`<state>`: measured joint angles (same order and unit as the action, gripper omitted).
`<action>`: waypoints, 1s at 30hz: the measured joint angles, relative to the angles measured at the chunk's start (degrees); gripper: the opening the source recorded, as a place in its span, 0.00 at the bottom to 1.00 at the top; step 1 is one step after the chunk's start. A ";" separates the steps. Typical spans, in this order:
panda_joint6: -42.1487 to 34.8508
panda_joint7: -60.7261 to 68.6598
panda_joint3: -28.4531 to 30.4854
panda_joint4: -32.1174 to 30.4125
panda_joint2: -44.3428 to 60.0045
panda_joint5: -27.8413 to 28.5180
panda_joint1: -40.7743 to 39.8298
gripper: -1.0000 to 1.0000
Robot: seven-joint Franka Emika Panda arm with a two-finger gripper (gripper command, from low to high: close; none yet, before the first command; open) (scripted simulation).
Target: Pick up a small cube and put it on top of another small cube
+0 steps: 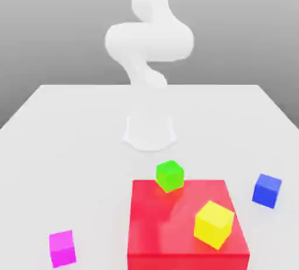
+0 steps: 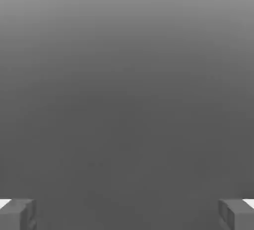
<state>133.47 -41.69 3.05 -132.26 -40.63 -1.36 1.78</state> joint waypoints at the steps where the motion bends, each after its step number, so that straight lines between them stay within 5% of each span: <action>1: 0.73 1.84 1.29 -0.21 2.24 -0.66 0.71 0.50; 15: 10.05 27.81 14.85 -2.83 31.55 -12.13 6.04 0.50; 30: 22.50 47.79 16.43 -5.32 60.58 -15.46 -0.89 0.50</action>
<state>155.97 6.11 19.48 -137.58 19.95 -16.82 0.89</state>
